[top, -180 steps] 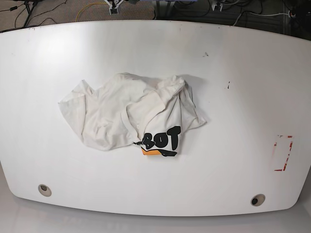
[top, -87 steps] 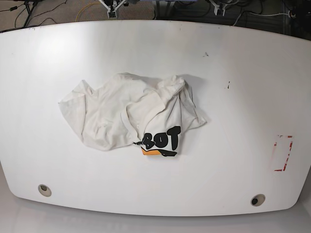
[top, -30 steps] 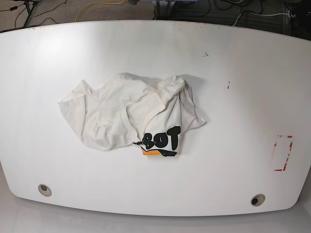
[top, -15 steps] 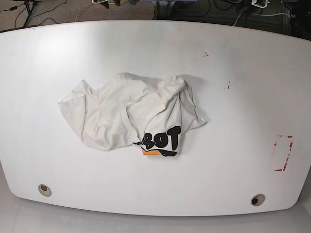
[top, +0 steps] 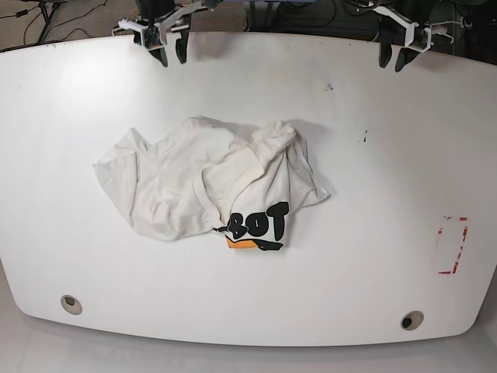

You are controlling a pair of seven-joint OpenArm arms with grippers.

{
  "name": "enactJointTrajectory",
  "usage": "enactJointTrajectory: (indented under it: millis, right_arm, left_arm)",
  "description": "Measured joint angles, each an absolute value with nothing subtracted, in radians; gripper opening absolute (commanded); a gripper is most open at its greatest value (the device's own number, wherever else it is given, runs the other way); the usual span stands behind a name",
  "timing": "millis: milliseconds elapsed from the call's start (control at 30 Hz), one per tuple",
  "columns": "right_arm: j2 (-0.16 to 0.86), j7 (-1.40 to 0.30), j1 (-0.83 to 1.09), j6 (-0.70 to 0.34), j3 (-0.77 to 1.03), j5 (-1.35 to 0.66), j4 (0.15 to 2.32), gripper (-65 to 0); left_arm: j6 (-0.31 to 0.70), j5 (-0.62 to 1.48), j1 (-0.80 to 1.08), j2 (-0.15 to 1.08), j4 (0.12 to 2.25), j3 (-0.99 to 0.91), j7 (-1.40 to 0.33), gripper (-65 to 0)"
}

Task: Layout the t-shirt on the table in an organized manner, then fold the t-shirt properly
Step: 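Lower the right gripper to the crumpled white t-shirt's edge and pinch it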

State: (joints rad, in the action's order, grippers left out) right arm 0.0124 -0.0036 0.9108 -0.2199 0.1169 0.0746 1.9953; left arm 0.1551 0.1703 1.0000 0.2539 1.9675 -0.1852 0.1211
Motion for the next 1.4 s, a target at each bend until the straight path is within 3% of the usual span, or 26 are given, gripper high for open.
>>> enactJointTrajectory:
  millis: [300,667,967,1400]
  right_arm:
    - [0.011,-0.133,0.756,-0.229,0.116,0.075,1.994,-44.1]
    - [0.014,-0.329,0.518,-0.233,0.117,0.075,1.993,-24.7]
    - [0.045,-0.459,0.326,-0.244,0.146,0.073,1.964,-24.9]
    - [0.111,-0.504,0.131,-0.264,0.28,0.071,1.725,-24.3]
  left_arm:
    - [0.156,0.17,0.878,0.253,1.967,-0.167,0.054,-30.0]
    - [0.157,0.17,0.796,0.253,1.967,-0.164,0.016,-29.6]
    - [0.156,0.17,0.76,0.253,1.967,-0.163,-0.011,-29.7]
    - [0.155,0.17,0.762,0.253,1.967,-0.165,-0.015,-29.7]
